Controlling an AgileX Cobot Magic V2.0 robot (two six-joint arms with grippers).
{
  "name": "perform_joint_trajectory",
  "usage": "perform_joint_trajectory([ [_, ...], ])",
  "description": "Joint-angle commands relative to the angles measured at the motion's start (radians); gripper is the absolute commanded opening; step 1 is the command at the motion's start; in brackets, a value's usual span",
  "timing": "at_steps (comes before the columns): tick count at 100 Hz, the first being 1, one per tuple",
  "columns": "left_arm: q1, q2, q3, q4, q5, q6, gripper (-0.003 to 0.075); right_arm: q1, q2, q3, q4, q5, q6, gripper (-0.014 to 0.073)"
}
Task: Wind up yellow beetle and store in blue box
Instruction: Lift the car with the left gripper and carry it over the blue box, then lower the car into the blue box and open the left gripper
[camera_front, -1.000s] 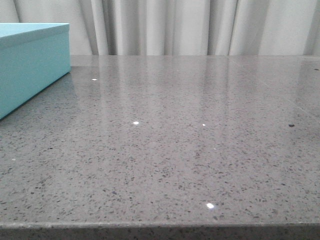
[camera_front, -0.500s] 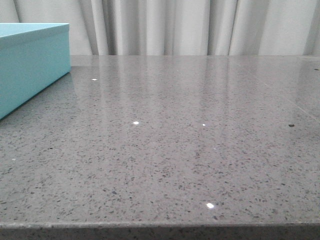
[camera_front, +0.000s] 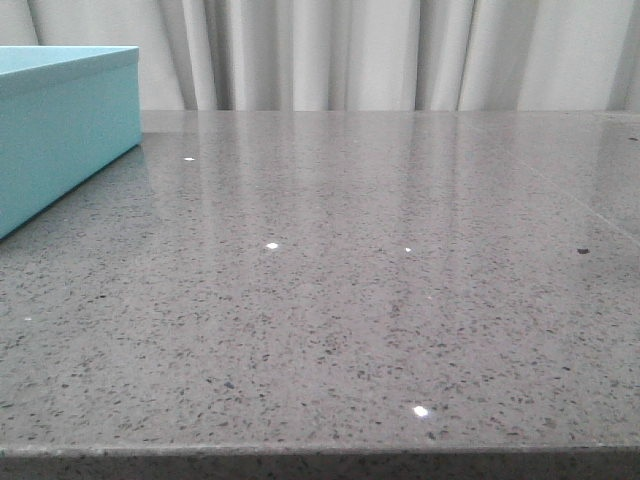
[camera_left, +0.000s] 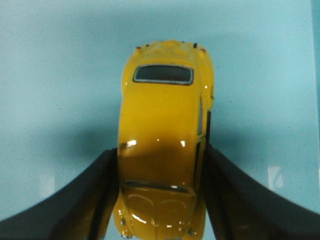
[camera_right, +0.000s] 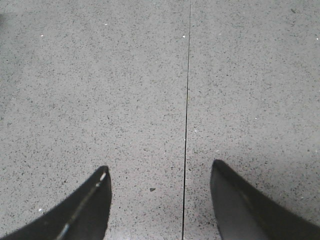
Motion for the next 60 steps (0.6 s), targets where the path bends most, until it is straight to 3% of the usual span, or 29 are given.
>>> perform_joint_trajectory([
  [1,0.0,-0.046,-0.025,-0.012,-0.048,-0.02,0.0368,0.0,-0.015,-0.023,-0.006,-0.07,-0.01,0.0443],
  [36,0.0,-0.068,-0.025,-0.018,-0.06,-0.02,0.0375,0.0,-0.015,-0.023,-0.006,-0.074,-0.01,0.0443],
  [60,0.0,-0.211,-0.025,-0.019,-0.105,-0.02,0.0345,0.0,-0.038,-0.02,-0.006,-0.104,-0.071,0.0443],
])
